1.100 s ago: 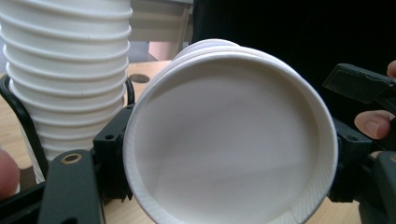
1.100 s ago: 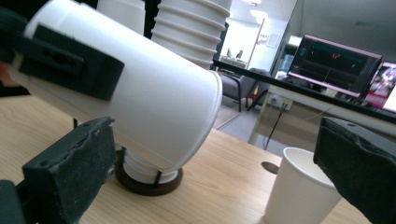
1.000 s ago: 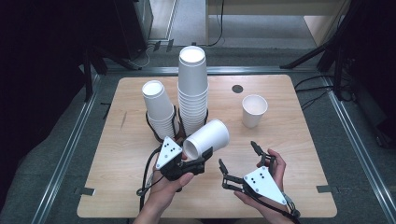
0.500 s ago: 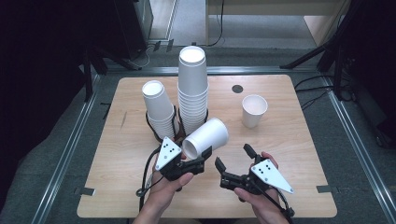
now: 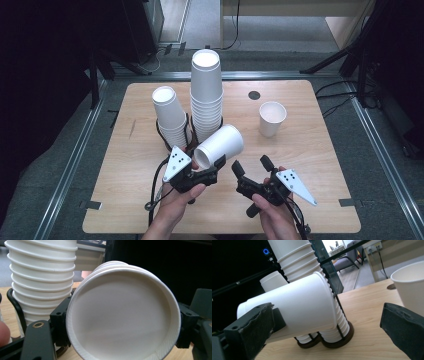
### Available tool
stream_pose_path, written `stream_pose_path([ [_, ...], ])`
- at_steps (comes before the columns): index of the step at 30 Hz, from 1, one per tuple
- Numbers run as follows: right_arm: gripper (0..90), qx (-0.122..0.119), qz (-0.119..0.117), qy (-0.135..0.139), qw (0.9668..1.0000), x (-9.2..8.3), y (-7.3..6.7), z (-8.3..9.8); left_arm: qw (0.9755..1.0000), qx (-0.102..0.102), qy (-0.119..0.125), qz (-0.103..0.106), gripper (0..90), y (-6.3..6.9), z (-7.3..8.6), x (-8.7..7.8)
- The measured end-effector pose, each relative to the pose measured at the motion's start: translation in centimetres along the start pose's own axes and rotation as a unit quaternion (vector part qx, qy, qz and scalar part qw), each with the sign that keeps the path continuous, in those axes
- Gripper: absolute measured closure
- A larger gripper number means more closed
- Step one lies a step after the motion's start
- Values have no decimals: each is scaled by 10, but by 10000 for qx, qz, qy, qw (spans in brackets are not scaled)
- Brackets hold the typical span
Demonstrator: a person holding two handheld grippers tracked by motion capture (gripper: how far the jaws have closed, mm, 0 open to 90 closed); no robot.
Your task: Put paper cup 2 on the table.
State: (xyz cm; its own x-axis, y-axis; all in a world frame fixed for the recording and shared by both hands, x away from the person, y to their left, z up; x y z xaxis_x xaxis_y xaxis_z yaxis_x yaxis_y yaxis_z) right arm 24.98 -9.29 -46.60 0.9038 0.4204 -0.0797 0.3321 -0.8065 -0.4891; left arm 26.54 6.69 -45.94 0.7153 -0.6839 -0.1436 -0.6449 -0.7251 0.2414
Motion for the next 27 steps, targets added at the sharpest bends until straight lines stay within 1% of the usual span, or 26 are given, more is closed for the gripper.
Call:
stream_pose_path([
  [1,0,98,21,6,10000,0,0,1,10000,12,19,-6,228,0,0,0],
  [2,0,205,-12,23,9998,0,-1,2,10000,35,30,-16,228,0,0,0],
  [3,0,359,-25,13,9994,1,-2,3,10000,39,37,-19,228,0,0,0],
  [5,0,567,2,66,9984,2,-3,4,10000,46,57,-41,227,0,0,0],
  [7,0,725,80,85,9973,3,-2,7,10000,24,57,-53,227,-1,0,0],
  [8,0,912,-7,64,9958,3,-4,8,10000,-9,61,-35,227,-1,0,0],
  [9,0,1066,-16,27,9943,4,-3,9,10000,-15,54,-24,227,-1,1,1],
  [10,0,1166,-24,7,9932,4,-3,10,10000,-29,66,-23,227,-1,1,1],
  [11,0,1311,-71,-5,9913,4,-3,11,10000,-31,74,-13,227,-1,1,1],
  [12,0,1425,-69,-28,9898,5,-3,12,10000,-30,69,-8,227,-1,2,1],
  [13,0,1497,-63,-55,9887,5,-3,14,10000,-30,69,-8,227,-1,2,1],
  [14,0,1497,-63,-55,9887,5,-3,14,10000,-32,81,-9,227,0,2,2],
  [15,0,1680,-143,-90,9856,6,-3,15,9999,-38,96,-4,227,0,2,2],
  [16,0,1996,-196,-180,9795,7,-3,18,9999,-8,107,20,227,1,2,2],
  [18,0,2241,-229,-221,9740,9,-3,20,9999,1,129,21,227,2,2,2],
  [19,0,2374,-251,-247,9708,9,-3,20,9999,0,142,19,227,2,2,3],
  [20,0,2464,-279,-243,9685,10,-3,20,9999,20,140,16,227,2,3,3],
  [22,0,2721,-314,-278,9613,11,-4,20,9999,12,162,25,227,3,3,3],
  [23,0,2816,-333,-256,9586,12,-4,19,9999,8,163,25,227,3,4,4],
  [24,0,2950,-342,-276,9545,12,-4,18,9999,22,160,20,227,3,4,4],
  [26,0,3168,-372,-283,9473,13,-4,17,9999,26,153,47,227,5,6,5],
  [27,0,3320,-381,-295,9421,13,-4,16,9999,40,135,50,227,6,7,6],
])
Point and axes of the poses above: each handheld gripper's, and its own axes: x roughly forward along the jaws, z roughly out of its underside, y roughly to its right, the point moved 6 cm from there along x, roughly forward along the jaws, and after that the axes turned 5 degrees about z, right-handed, at the moved point
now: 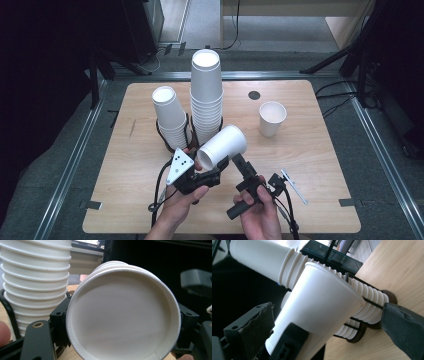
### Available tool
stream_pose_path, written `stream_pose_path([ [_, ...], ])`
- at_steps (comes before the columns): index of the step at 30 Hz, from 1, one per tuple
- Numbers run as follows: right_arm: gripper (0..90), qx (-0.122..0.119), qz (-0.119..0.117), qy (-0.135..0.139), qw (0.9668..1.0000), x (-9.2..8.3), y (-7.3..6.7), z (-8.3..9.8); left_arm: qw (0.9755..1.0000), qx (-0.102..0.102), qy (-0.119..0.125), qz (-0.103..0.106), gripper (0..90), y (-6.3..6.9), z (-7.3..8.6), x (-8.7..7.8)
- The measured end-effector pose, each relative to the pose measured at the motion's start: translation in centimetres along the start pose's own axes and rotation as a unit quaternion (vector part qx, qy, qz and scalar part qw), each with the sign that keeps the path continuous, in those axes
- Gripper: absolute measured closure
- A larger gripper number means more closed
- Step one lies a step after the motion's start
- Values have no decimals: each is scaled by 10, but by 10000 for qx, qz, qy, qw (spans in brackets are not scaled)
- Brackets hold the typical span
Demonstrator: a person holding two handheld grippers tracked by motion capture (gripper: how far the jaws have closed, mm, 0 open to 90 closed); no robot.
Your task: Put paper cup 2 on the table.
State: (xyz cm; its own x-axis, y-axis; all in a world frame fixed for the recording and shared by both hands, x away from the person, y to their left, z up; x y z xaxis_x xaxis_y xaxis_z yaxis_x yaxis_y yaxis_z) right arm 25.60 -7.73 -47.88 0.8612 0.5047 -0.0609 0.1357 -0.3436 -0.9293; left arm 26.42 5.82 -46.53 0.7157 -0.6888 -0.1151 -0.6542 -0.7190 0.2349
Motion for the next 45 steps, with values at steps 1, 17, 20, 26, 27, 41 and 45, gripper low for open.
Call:
stream_pose_path([
  [1,0,119,-22,-20,9999,0,0,-1,10000,23,-3,6,227,1,0,0],
  [17,0,1291,-8,-153,9915,14,2,-4,9998,129,-24,143,227,11,4,4],
  [20,0,1393,4,-172,9901,17,2,-4,9997,162,-34,167,227,13,5,4],
  [26,0,1579,-9,-230,9872,20,2,-8,9993,344,-55,165,228,18,6,4],
  [27,0,1594,1,-234,9869,20,1,-9,9992,341,-51,191,229,19,6,5],
  [41,63,1981,-67,-470,9790,28,6,-12,9982,452,-143,356,229,24,8,5],
  [45,97,1965,-110,-465,9793,27,5,-11,9979,430,-178,441,216,22,8,5],
])
Point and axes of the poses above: each handheld gripper's, and its own axes: x roughly forward along the jaws, z roughly out of its underside, y roughly to its right, the point moved 6 cm from there along x, roughly forward along the jaws, and after that the axes turned 5 degrees about z, right-handed, at the moved point
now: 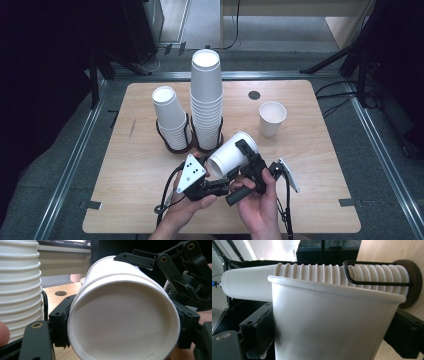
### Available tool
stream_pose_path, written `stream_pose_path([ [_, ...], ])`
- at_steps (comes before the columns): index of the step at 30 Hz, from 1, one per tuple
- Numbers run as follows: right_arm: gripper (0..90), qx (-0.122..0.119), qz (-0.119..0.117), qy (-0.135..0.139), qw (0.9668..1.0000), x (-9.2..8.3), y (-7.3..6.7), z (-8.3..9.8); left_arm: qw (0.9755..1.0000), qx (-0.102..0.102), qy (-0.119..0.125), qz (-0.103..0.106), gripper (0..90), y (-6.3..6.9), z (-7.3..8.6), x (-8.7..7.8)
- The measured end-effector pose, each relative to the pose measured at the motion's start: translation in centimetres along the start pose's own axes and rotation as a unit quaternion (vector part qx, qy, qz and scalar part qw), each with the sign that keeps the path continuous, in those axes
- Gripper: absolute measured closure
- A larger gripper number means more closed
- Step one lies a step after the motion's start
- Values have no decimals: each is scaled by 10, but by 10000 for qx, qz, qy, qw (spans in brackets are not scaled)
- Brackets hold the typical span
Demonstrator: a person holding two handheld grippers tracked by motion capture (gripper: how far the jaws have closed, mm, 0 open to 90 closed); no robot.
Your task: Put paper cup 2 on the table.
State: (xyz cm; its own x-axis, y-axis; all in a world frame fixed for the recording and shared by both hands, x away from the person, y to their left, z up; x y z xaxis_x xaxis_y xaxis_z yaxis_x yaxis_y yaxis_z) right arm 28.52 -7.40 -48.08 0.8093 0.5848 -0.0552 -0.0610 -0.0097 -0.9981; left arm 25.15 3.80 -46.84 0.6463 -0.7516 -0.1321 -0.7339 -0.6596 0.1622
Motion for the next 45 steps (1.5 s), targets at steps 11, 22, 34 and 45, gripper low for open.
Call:
stream_pose_path([
  [11,129,-513,-67,288,9982,-5,-2,-2,9994,-158,-197,249,163,1,-1,-1],
  [22,131,-1023,-128,789,9915,-9,-7,-13,9981,-383,-328,350,128,-2,-2,-2],
  [34,132,-1544,-55,1132,9815,-12,-10,-23,9980,-452,-299,332,128,-7,-3,-5],
  [45,131,-2245,100,1420,9640,-13,-13,-31,9981,-453,-267,320,128,-10,-5,-7],
])
Point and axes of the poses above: each handheld gripper's, and its own axes: x roughly forward along the jaws, z roughly out of its underside, y roughly to its right, the point moved 6 cm from there along x, roughly forward along the jaws, and after that the axes turned 5 degrees about z, right-handed, at the moved point
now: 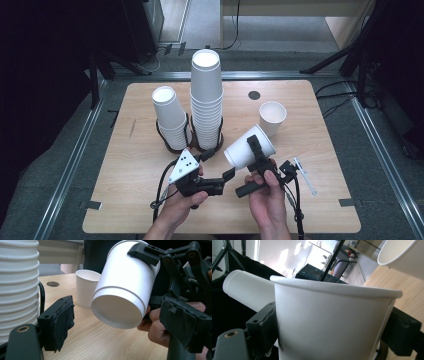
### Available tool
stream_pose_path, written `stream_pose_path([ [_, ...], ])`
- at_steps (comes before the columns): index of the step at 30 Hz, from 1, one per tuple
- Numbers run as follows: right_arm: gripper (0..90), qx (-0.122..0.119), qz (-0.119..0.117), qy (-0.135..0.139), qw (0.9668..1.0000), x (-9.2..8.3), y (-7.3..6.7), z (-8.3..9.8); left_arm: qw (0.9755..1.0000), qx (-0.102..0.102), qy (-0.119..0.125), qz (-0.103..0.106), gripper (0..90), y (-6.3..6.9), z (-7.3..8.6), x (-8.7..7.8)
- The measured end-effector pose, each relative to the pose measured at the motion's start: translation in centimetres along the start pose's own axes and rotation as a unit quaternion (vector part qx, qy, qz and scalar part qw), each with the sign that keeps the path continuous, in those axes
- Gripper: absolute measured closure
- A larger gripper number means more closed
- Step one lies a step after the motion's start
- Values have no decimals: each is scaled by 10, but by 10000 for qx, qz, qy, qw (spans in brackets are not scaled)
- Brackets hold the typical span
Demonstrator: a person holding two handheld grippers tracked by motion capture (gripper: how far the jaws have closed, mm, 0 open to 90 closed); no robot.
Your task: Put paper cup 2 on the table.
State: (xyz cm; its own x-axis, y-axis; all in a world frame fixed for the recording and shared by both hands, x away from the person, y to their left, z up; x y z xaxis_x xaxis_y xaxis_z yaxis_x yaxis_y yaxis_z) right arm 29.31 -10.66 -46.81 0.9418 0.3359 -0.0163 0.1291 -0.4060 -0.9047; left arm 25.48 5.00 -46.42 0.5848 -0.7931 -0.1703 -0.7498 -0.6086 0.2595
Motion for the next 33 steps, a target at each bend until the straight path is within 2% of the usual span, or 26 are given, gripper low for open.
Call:
stream_pose_path([
  [3,131,-331,89,143,9993,-1,0,-3,10000,-20,-1,-6,128,-1,0,0],
  [8,131,-693,128,251,9972,-1,-1,-6,10000,-24,42,-4,128,-1,-1,-1],
  [10,131,-952,162,337,9948,-1,-2,-8,10000,-13,46,-9,129,-1,-1,-2],
  [13,131,-1202,189,418,9917,-1,-3,-9,10000,-12,37,-11,129,-2,-1,-2],
  [17,131,-1630,249,496,9851,0,-3,-9,10000,-34,44,-23,129,-3,-1,-2],
  [20,131,-1954,303,532,9788,0,-2,-10,10000,-45,52,-27,129,-3,-1,-2],
  [21,131,-2034,313,541,9771,1,-2,-10,10000,-48,51,-28,130,-3,-1,-3],
  [23,131,-2104,331,515,9757,0,-1,-11,10000,-46,51,-30,129,-4,-2,-3],
  [25,131,-2263,336,556,9719,0,-1,-12,10000,-45,50,-37,129,-4,-2,-3],
  [29,130,-2734,386,656,9589,0,-1,-14,10000,-39,38,-36,129,-4,-1,-2],
  [33,130,-3004,406,684,9505,0,-1,-14,10000,-41,18,-28,129,-4,0,-2],
])
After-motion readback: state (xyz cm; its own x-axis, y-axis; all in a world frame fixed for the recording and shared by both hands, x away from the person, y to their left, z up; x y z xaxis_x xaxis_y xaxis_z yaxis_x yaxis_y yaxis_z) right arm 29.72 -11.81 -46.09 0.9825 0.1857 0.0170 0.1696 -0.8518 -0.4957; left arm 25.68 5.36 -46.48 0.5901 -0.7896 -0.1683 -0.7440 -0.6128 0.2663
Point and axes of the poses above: each handheld gripper's, and its own axes: x roughly forward along the jaws, z roughly out of its underside, y roughly to its right, the point moved 6 cm from there along x, roughly forward along the jaws, and after that the axes turned 5 degrees about z, right-handed, at the moved point
